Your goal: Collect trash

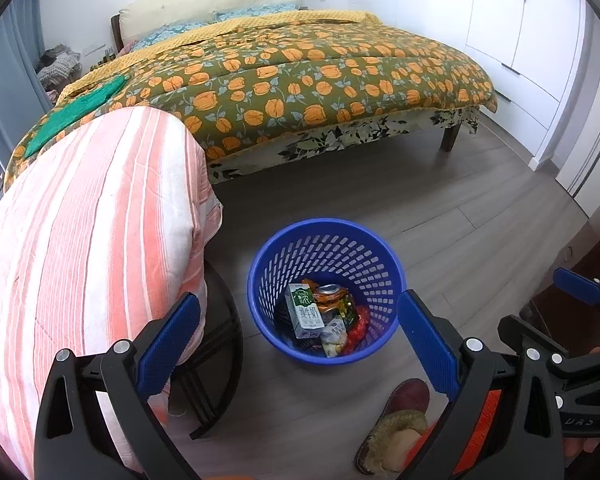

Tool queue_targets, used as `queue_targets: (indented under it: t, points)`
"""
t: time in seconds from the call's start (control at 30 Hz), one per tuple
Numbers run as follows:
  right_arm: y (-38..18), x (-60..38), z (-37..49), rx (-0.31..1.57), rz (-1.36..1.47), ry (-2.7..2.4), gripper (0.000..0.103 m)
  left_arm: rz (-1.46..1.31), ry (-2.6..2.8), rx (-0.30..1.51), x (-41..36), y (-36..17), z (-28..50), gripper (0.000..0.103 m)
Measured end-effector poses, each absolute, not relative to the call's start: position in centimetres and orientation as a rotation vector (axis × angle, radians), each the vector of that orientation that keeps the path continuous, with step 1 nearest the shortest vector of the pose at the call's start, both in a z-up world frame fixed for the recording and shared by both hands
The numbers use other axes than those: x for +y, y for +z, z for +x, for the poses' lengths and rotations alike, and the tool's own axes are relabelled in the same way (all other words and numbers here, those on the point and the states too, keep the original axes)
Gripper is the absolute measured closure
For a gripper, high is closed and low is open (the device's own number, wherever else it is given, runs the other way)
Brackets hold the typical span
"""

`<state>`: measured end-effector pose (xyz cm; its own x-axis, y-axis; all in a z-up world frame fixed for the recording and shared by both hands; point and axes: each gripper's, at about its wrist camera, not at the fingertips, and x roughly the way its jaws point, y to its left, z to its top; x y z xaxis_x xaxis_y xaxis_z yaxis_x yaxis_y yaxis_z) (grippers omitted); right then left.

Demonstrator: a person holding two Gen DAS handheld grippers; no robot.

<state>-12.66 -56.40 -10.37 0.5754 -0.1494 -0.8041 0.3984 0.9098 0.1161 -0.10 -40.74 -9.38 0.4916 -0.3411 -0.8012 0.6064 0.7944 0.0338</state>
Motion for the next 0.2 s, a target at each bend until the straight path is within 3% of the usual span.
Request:
queue_targets:
  t: [0.2]
  points:
    - [-10.53,-56.45,-12.73,0.906,0.301,-0.329,0.005,0.341,-0.597,0.899,-41.04,-9.26,-0.08,0.005]
